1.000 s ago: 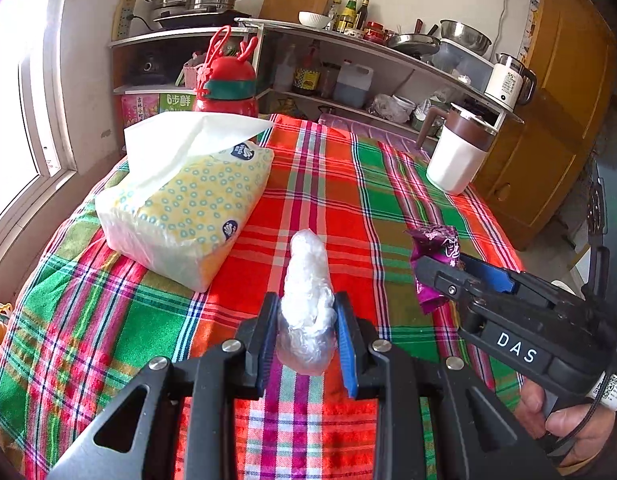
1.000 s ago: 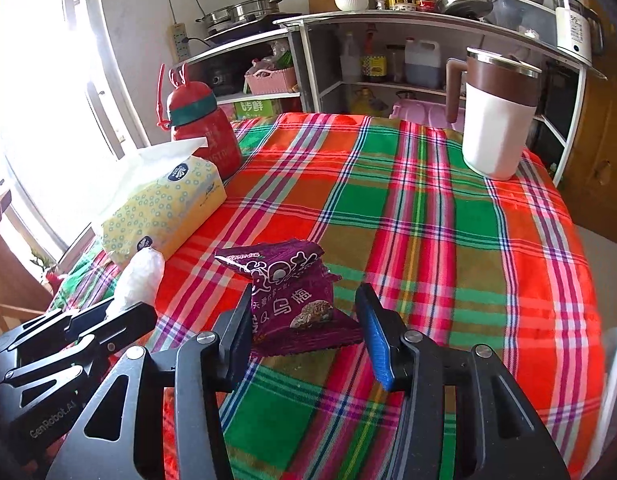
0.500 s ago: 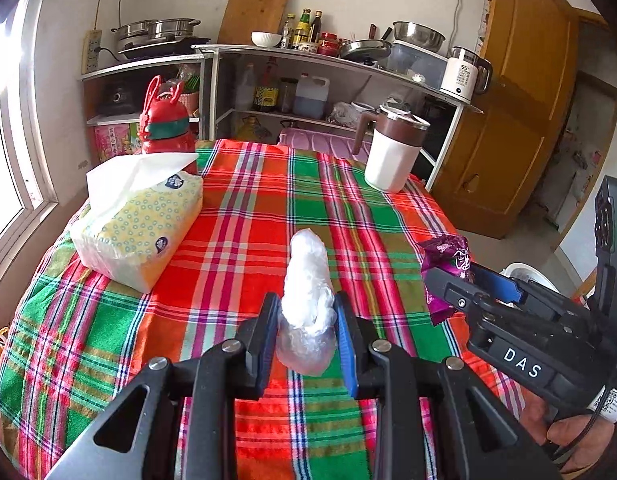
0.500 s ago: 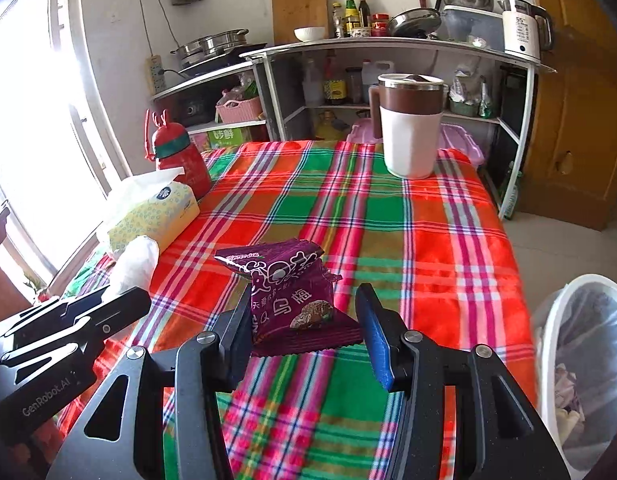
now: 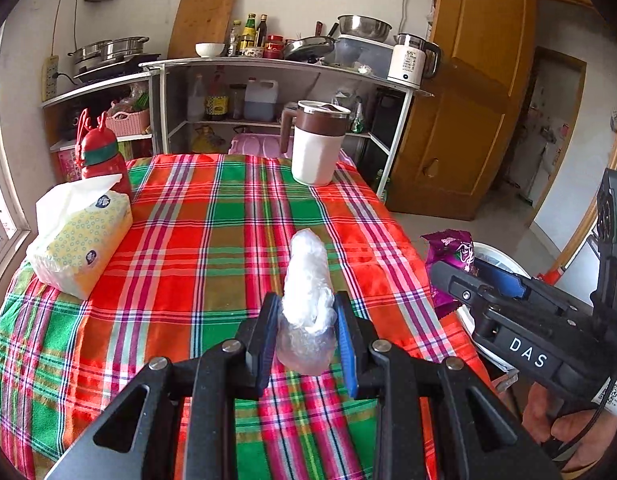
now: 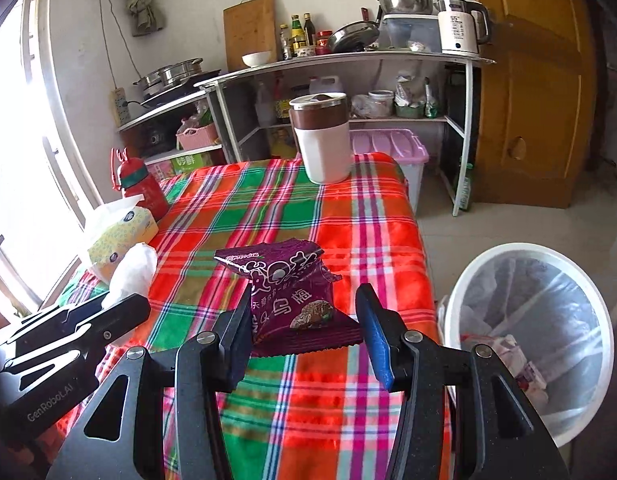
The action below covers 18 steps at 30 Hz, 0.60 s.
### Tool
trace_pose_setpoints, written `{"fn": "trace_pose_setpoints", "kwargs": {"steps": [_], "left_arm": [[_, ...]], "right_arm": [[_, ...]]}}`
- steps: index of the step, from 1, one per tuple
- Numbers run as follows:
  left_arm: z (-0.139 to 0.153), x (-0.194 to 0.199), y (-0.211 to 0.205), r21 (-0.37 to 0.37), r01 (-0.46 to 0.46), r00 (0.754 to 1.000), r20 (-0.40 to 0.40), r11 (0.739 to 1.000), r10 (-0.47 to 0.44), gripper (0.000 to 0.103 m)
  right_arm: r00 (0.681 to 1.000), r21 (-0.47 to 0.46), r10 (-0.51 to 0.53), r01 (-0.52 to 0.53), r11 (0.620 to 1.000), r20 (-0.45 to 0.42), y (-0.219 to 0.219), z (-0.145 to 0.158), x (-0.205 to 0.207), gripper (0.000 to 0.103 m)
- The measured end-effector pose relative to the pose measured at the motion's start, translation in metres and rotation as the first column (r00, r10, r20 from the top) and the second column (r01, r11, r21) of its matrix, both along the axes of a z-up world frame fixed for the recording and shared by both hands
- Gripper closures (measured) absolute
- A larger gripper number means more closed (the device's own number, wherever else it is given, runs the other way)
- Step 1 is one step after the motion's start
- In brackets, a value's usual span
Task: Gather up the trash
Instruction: 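Carry the clear bag and purple packet together over the white bin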
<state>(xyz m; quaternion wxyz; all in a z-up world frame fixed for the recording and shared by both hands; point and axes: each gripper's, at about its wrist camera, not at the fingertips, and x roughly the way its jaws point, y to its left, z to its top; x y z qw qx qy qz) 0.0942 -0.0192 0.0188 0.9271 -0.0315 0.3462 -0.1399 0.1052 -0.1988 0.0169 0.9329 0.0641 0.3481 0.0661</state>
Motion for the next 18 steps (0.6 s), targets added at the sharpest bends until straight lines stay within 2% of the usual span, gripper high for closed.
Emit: {"fn": "trace_pose_setpoints", "kwargs": {"steps": [9,18], "left_arm": [[0.006,-0.008,-0.045,0.006,0.084,0.996,0.016,0.996,-0.084,0.074],[0.011,-0.013,-0.099,0.014,0.184,0.983,0.024,0.983,-0.185,0.074]], "right_arm": [[0.996,0.026,-0.09,0.089,0.996,0.013,-0.047,0.005,-0.023,0.053],[0.981,0.029,-0.194,0.193,0.981,0.02,-0.099,0.006,-0.05,0.053]]}}
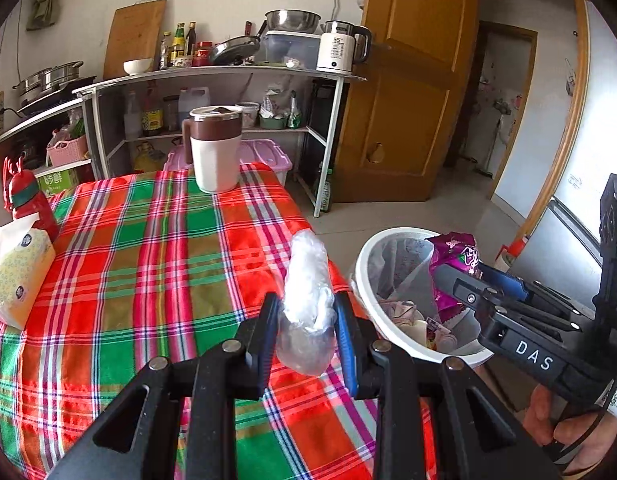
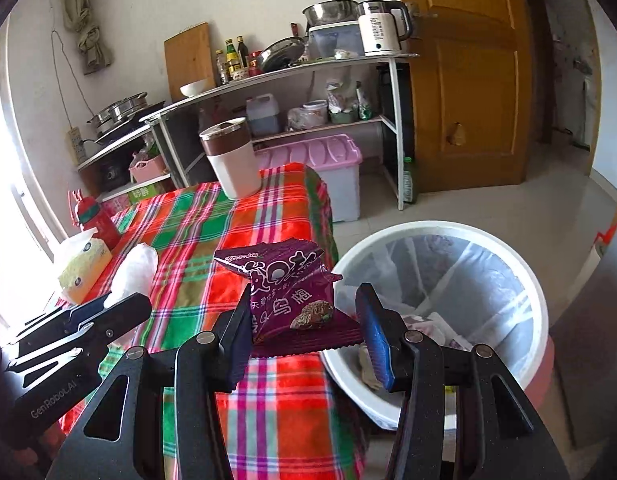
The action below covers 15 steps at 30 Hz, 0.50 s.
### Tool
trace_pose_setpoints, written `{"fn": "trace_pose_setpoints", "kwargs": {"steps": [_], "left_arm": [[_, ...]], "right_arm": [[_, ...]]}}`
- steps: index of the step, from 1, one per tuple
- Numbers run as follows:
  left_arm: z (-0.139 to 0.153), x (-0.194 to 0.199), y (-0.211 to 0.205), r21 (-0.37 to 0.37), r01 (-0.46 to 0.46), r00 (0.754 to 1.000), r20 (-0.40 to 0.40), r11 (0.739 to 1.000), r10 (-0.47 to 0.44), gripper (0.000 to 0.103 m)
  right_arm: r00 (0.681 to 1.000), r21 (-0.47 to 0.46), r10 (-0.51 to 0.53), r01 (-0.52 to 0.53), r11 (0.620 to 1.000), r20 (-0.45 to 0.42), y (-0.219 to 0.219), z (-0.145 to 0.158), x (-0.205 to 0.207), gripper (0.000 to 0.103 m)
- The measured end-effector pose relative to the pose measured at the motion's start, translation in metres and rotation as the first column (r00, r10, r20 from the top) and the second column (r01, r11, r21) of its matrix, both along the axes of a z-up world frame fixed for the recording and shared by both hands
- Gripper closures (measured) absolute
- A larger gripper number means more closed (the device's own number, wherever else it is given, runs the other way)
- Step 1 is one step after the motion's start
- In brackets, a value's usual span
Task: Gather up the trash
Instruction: 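Carry the clear bag and purple packet together over the white bin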
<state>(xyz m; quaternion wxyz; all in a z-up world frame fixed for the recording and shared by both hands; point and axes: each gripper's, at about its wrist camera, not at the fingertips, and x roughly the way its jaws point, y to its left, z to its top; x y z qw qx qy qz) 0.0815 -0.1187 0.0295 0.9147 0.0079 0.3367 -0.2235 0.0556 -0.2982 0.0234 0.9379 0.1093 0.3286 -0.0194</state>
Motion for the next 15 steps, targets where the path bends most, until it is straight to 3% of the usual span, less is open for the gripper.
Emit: {"fn": "trace_pose_setpoints", "kwargs": {"steps": [15], "left_arm": [[0.002,-0.008,-0.085,0.009,0.144,0.99,-0.008,0.989,-0.144,0.074]], "right_arm": [[0.989,-0.01,-0.151,0.151,0.989,-0.006,-0.084,0.002,-0.033,0.053]]}}
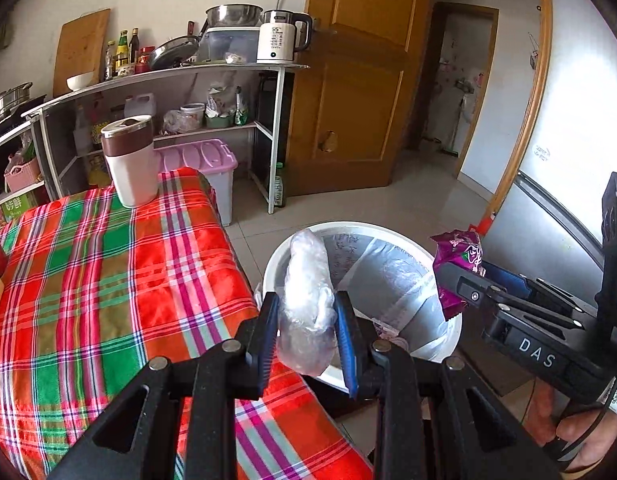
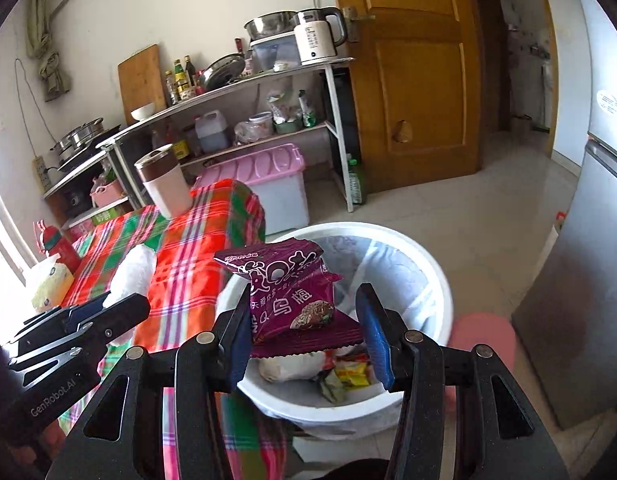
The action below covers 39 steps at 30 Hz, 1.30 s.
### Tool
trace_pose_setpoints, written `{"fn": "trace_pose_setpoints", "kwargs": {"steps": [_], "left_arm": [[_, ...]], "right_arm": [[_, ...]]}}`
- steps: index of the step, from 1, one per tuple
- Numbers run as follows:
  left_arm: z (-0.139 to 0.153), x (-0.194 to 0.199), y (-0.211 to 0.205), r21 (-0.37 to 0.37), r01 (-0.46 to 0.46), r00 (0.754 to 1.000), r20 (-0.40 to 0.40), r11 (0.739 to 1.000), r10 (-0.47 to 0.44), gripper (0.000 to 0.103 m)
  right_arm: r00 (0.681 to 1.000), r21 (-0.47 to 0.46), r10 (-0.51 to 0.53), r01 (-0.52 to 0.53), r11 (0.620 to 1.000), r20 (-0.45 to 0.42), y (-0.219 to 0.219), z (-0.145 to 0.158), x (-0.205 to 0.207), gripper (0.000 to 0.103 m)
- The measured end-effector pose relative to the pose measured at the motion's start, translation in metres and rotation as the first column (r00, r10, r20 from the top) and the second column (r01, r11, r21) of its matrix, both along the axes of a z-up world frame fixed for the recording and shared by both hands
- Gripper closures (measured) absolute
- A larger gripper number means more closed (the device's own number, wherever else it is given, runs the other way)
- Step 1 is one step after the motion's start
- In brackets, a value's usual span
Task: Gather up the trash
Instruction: 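Carry the clear bag and purple packet together over the white bin, then open both grippers to drop the clear bag and purple packet into the bin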
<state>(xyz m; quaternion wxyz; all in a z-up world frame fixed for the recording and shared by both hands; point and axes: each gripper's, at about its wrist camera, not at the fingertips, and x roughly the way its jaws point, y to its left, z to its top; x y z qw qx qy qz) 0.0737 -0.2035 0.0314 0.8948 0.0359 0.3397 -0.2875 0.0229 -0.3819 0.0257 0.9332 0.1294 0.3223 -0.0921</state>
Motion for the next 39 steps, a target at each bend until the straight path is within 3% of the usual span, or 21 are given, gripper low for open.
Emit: {"fn": "trace_pose_setpoints", "kwargs": {"steps": [13,31,35,39], "left_arm": [[-0.025,0.008,-0.061,0.052,0.064,0.996,-0.058,0.997,-0.061,0.074],[-0.055,0.037,-0.094,0.106,0.077,0.987,-0.15,0.991,-0.06,0.074],[-0.056,0.04,-0.093,0.113,0.074,0.986,-0.156,0.991,-0.056,0.049],[-0.054,0.04,-0.09,0.103,0.066,0.986,-0.157,0.992,-0.049,0.048]], "right_arm": [[0.993,0.001,-0.041,0.042,0.999,-0.114,-0.046,-0.032,0.014,0.053],[0.967,-0.021,-0.04,0.036,0.999,-0.251,-0.076,-0.069,0.052,0.052],[0.964,-0.036,-0.031,0.022,0.999,-0.265,-0.073,-0.071,0.056,0.052],[0.963,-0.041,-0.036,0.026,0.999,-0.265,-0.072,-0.07,0.052,0.048]]}}
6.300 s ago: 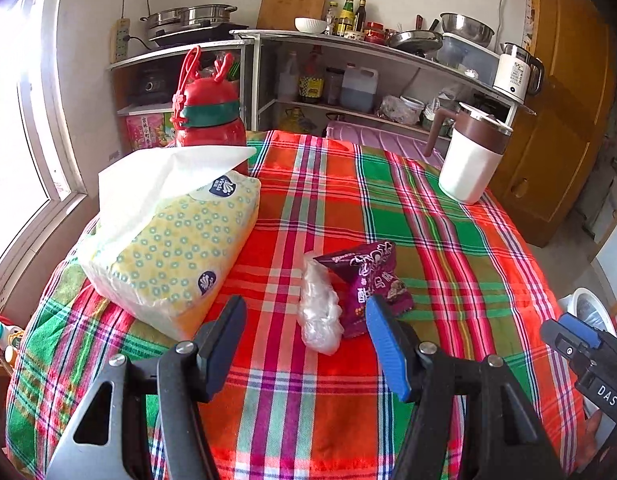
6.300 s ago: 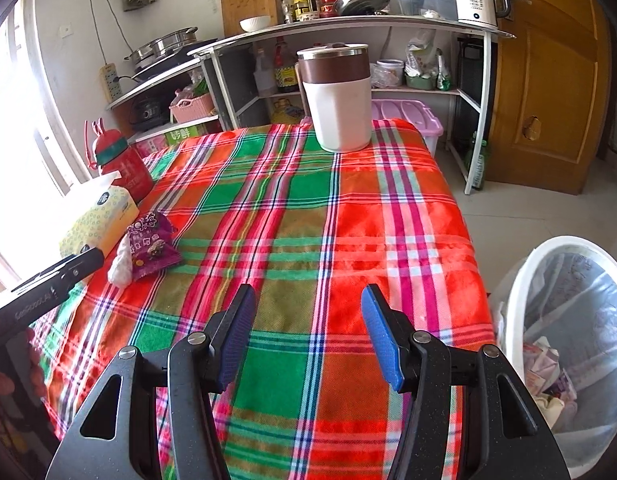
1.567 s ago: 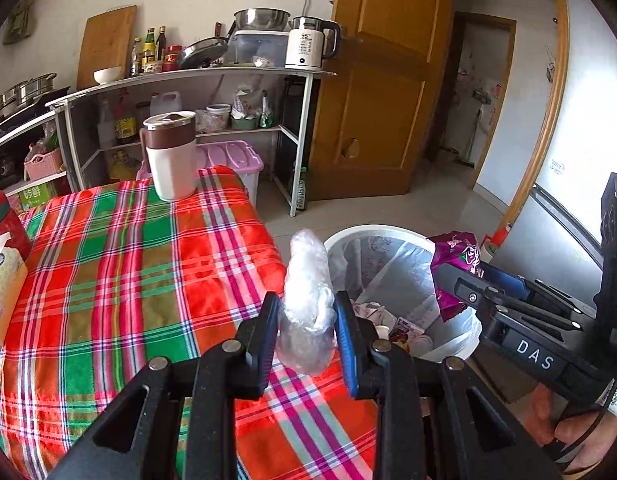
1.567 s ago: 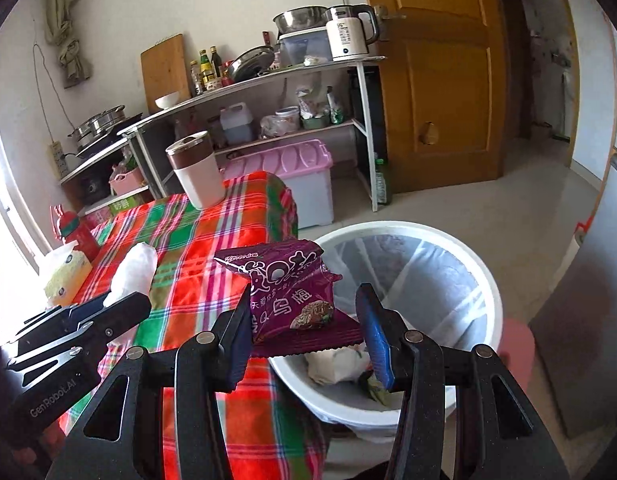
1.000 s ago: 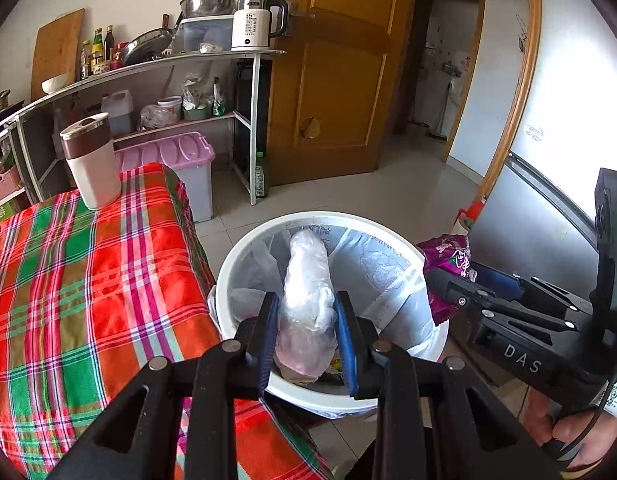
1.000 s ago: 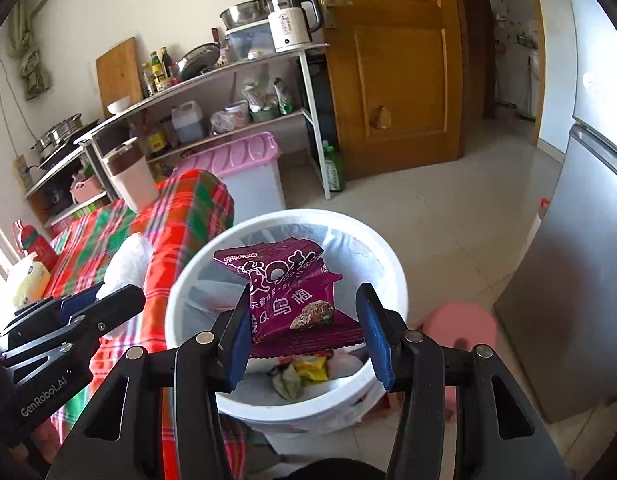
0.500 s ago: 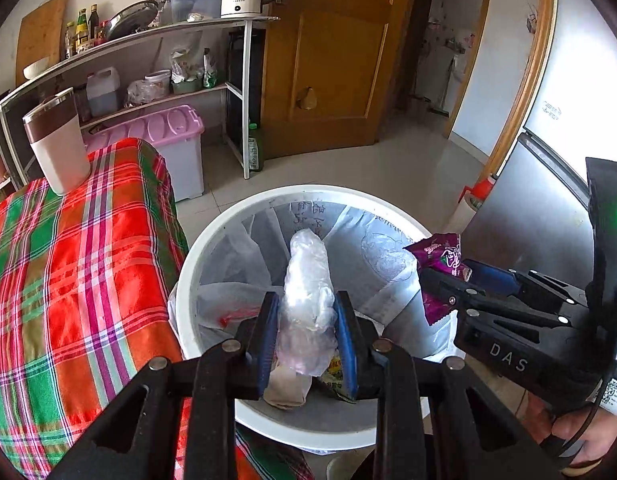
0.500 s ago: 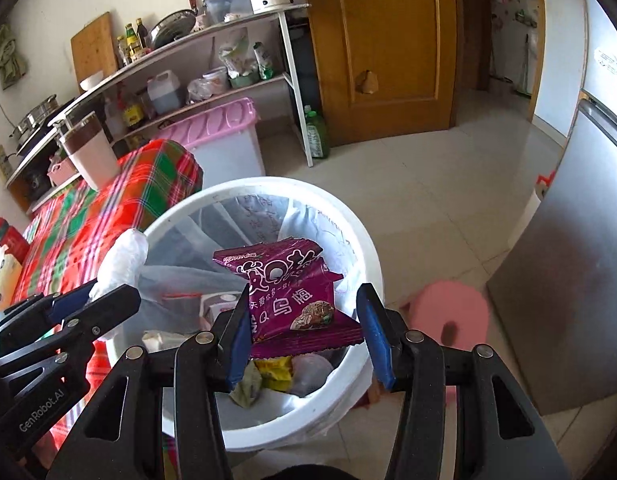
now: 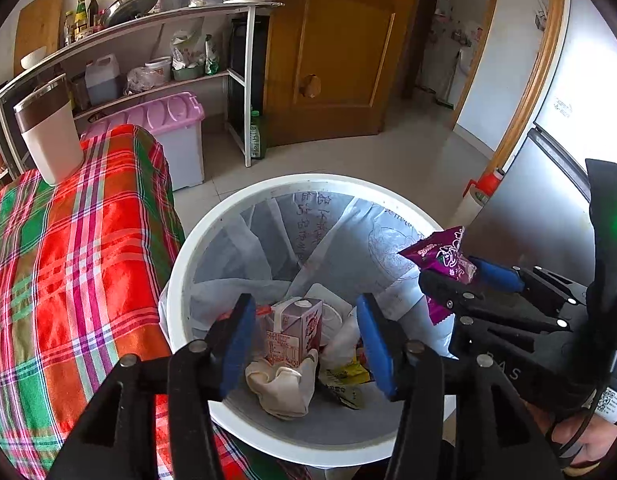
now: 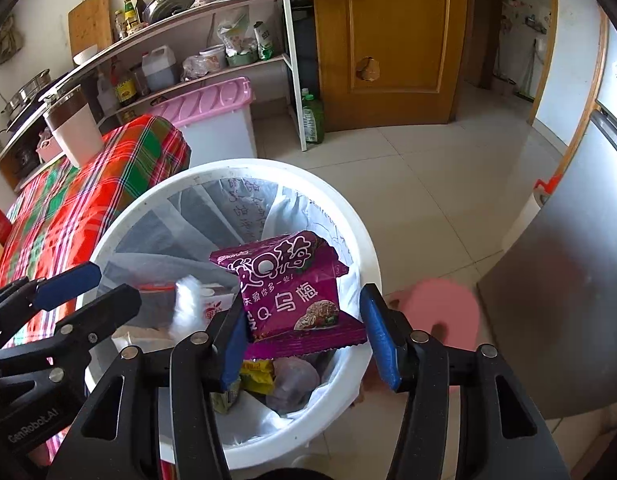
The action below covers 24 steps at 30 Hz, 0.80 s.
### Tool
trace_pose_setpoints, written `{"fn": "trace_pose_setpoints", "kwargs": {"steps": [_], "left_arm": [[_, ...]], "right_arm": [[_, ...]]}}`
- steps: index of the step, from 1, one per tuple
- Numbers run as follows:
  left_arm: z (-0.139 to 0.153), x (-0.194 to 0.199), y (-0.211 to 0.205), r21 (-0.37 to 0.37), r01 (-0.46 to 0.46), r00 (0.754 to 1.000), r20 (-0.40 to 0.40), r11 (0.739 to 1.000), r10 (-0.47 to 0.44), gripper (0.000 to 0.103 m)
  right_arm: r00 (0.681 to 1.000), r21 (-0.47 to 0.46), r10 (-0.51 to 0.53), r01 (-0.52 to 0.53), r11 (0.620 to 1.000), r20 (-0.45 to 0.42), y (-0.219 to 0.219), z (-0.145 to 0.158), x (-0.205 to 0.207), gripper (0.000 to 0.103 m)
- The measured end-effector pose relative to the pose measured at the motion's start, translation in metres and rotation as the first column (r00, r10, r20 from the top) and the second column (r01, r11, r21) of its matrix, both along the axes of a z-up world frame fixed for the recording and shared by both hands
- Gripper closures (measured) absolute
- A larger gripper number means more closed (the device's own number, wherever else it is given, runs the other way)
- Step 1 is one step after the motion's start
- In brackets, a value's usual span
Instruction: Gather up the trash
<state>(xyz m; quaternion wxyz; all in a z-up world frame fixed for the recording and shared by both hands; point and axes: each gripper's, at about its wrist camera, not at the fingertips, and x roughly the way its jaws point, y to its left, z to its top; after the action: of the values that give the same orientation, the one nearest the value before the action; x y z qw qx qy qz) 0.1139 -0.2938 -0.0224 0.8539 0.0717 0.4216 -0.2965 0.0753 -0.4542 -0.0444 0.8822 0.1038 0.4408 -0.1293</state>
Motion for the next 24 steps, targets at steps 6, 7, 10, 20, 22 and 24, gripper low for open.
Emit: {"fn": "trace_pose_setpoints", "kwargs": {"steps": [6,7,10,20,22,24], "left_arm": [[0.005,-0.005,0.007,-0.004,-0.007,1.0,0.012,1.0,0.007,0.048],[0.007,-0.007,0.008,-0.005,-0.009,1.0,0.015,1.0,0.009,0.048],[0.013,-0.012,0.012,-0.014,-0.01,0.999,0.033,1.0,0.01,0.047],[0.025,-0.036,0.024,-0.025,-0.018,0.996,0.082,1.0,0.02,0.046],[0.027,-0.042,0.027,-0.028,-0.016,0.995,0.1,0.999,0.019,0.046],[0.029,-0.048,0.032,-0.036,-0.02,0.994,0.111,0.999,0.024,0.042]], "right_arm": [[0.999,0.009,-0.019,0.019,1.0,0.025,0.0,0.006,-0.006,0.042],[0.999,0.007,-0.025,0.024,1.0,0.028,0.0,0.008,-0.008,0.042],[0.998,0.008,-0.022,0.021,1.0,0.055,0.004,0.015,-0.014,0.042],[0.992,0.003,-0.066,0.066,0.998,0.11,0.02,0.029,-0.043,0.042],[0.987,0.014,-0.077,0.076,0.997,0.142,0.021,0.033,-0.052,0.042],[0.982,0.011,-0.085,0.085,0.996,0.17,0.025,0.038,-0.063,0.042]]}}
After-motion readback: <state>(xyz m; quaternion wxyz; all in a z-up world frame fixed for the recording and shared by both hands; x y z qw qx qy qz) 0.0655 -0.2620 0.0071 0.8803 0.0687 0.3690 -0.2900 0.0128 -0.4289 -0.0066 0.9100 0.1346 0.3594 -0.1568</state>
